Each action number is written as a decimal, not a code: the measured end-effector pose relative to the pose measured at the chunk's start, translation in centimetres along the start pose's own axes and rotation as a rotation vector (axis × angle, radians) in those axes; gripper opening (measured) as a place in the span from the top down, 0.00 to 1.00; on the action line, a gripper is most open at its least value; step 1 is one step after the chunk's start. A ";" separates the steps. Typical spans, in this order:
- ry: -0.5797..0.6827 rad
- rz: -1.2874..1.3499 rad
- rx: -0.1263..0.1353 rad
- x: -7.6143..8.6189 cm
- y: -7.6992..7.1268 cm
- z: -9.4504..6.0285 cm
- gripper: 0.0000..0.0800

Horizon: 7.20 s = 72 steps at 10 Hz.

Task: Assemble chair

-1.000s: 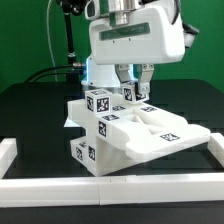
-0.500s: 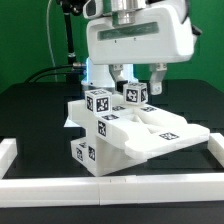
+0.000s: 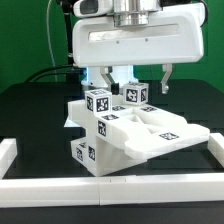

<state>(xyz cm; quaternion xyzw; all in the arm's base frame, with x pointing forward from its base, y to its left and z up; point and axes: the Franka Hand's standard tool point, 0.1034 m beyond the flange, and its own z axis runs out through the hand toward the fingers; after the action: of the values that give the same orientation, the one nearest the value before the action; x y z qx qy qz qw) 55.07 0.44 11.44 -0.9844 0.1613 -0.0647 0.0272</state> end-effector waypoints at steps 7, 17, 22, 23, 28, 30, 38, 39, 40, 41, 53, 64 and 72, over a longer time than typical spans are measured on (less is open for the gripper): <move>-0.003 0.339 0.010 0.0 -0.1 0.0 0.64; -0.033 0.849 0.042 -0.4 -0.3 0.2 0.28; -0.043 0.251 0.022 -0.6 -0.5 0.2 0.19; -0.042 0.179 0.023 -0.6 -0.5 0.2 0.19; -0.047 0.040 0.013 0.0 -0.5 0.0 0.34; -0.047 0.140 0.011 0.0 -0.5 0.0 0.64; -0.074 1.106 0.038 0.1 -0.5 0.0 0.64; -0.076 1.194 0.044 0.1 -0.5 0.0 0.64; -0.069 1.263 0.046 0.2 -0.6 0.0 0.64; -0.064 1.286 0.047 0.2 -0.7 0.0 0.64; -0.045 0.116 0.013 0.0 -1.6 0.1 0.19; -0.048 0.239 -0.019 -0.1 -1.1 0.7 0.66; -0.044 0.939 0.011 -0.1 -1.5 0.7 0.66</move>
Offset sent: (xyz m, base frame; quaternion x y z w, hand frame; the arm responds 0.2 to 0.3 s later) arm 0.0000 0.0000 0.0000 0.0000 0.0000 0.1938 0.9810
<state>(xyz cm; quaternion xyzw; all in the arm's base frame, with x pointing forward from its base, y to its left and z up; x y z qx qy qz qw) 55.57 1.96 10.85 -0.8058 0.5884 -0.0252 0.0621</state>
